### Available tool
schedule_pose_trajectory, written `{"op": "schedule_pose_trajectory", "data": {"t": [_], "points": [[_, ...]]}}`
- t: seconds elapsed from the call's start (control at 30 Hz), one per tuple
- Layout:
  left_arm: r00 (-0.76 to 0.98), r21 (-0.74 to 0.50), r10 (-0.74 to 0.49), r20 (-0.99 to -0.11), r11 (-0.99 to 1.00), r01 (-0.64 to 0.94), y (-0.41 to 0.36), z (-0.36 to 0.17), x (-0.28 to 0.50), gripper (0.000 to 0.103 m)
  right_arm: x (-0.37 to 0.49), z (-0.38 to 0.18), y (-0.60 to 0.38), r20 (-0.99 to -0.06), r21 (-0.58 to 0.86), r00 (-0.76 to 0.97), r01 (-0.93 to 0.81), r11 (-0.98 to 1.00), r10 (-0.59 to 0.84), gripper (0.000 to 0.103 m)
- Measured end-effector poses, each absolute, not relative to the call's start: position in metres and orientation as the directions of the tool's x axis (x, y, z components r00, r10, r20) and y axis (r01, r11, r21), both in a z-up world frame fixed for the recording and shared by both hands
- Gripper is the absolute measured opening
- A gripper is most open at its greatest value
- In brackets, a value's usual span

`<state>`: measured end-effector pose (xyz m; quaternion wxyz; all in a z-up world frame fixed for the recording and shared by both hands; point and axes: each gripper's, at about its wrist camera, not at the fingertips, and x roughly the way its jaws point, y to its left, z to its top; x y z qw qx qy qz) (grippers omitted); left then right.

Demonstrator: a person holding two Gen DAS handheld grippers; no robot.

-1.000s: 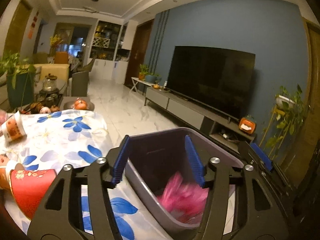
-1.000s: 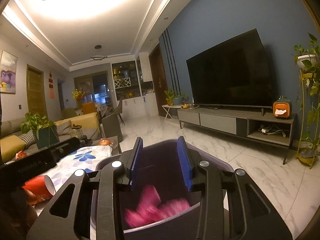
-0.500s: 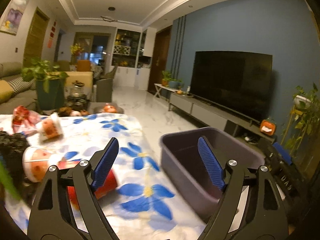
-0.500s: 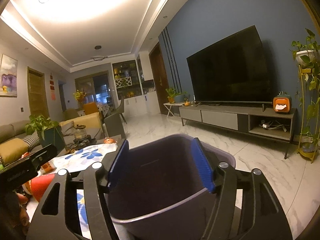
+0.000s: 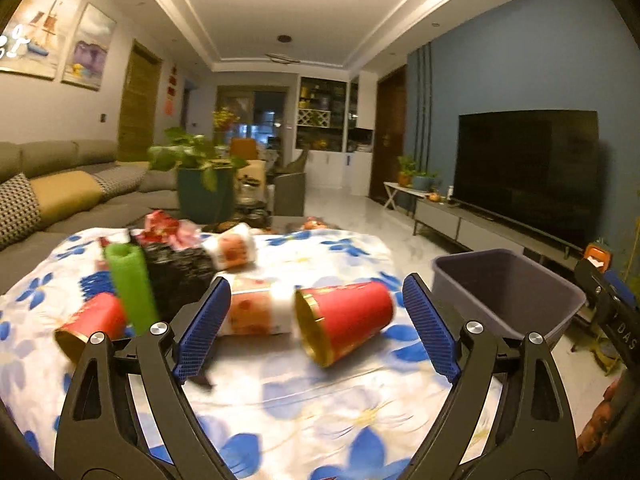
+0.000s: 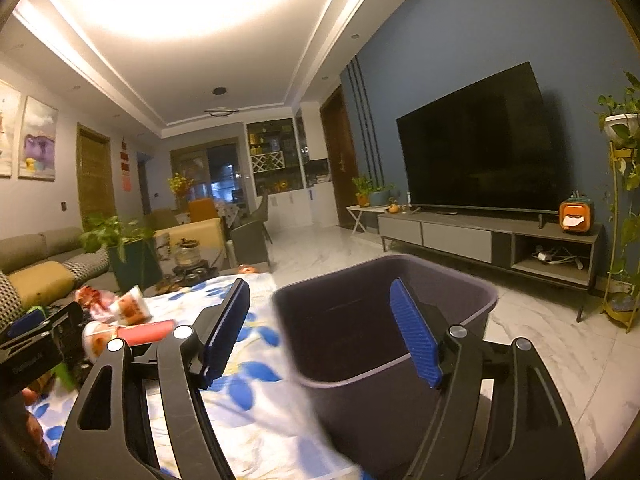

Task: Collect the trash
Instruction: 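Move both tools back to the table toward the red paper cups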

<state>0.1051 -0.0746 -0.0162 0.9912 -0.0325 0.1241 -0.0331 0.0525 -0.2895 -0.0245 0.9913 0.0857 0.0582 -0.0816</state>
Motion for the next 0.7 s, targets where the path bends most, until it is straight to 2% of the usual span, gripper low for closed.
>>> {"op": "schedule_pose_trajectory", "data": {"t": [0.3,0.7], "points": [[0.967,-0.114,0.034,-0.253,0.991,-0.065,-0.017,-0.022,0.078,0.086,0.054,-0.028,-0.246,-0.157,0.152,0.985,0.1,0.983,-0.076,0.072],[0.948,-0.129,0.168,-0.272,0.969,-0.209,0.044,-0.034,0.061,0.086,0.076,-0.044,-0.168,-0.194,0.071,0.981,0.008,0.997,0.006,0.071]]}}
